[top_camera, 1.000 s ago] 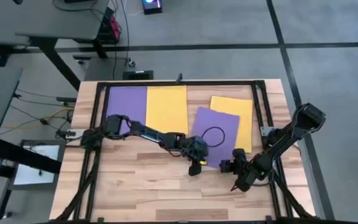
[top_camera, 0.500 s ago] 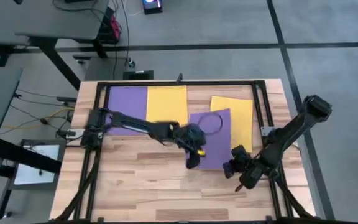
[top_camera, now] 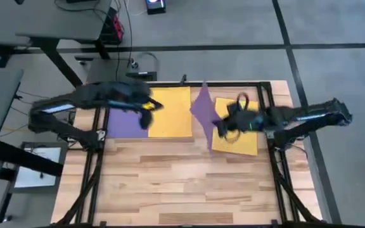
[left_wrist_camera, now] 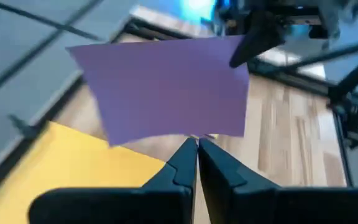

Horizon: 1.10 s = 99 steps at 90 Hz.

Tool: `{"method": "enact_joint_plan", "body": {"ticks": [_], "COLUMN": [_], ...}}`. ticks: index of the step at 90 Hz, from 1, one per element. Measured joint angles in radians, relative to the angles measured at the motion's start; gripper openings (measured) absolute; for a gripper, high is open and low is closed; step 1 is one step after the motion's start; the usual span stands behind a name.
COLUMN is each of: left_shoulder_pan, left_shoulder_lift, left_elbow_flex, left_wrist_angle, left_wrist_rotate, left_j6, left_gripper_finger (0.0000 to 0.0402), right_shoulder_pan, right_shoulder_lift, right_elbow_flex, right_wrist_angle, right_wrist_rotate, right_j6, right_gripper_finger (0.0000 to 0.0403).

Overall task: Organize paper
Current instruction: Stack the purple paper on top of the purple paper

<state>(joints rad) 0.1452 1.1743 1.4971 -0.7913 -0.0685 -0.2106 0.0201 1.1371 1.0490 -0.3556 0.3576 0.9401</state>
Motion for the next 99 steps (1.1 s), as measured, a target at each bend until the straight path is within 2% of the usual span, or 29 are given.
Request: {"method": "enact_joint_plan", "body": {"ticks": [13, 30, 49, 57, 68, 79, 86, 99], "left_shoulder_pan": [0.039, 0.088, 0.101, 0.101, 0.101, 0.101, 0.101, 0.101], "left_shoulder_lift": [-0.086, -0.129, -0.182, -0.23, -0.296, -0.352, -0.379, -0.405], "left_elbow_flex": [0.0, 0.0, -0.002, -0.002, -0.001, -0.001, -0.001, -0.001], "left_wrist_angle": [-0.043, -0.154, -0.258, -0.275, -0.279, -0.277, -0.276, -0.274], "left_wrist_rotate": [-0.001, -0.001, 0.0, -0.016, -0.068, -0.16, -0.201, -0.211], "left_j6": [0.054, 0.12, 0.109, 0.087, 0.059, 0.044, 0.037, 0.03], "left_gripper_finger": [0.0, 0.0, 0.0, 0.0, 0.0, 0.0, 0.0, 0.0], "right_shoulder_pan": [-0.153, -0.239, -0.265, -0.271, -0.276, -0.275, -0.275, -0.25], "right_shoulder_lift": [0.114, 0.402, 0.753, 0.903, 1.095, 1.219, 1.265, 1.326], "right_elbow_flex": [0.052, 0.193, 0.492, 0.657, 0.926, 1.137, 1.19, 1.186], "right_wrist_angle": [0.333, 0.63, 0.691, 0.766, 0.89, 0.928, 0.881, 0.728], "right_wrist_rotate": [-0.1, -0.258, -0.401, -0.498, -0.613, -0.63, -0.632, -0.587], "right_j6": [-0.056, -0.062, -0.122, -0.157, -0.231, -0.317, -0.3, -0.215], "right_gripper_finger": [0.0, 0.0, 0.0, 0.0, 0.0, 0.0, 0.0, 0.0]}}
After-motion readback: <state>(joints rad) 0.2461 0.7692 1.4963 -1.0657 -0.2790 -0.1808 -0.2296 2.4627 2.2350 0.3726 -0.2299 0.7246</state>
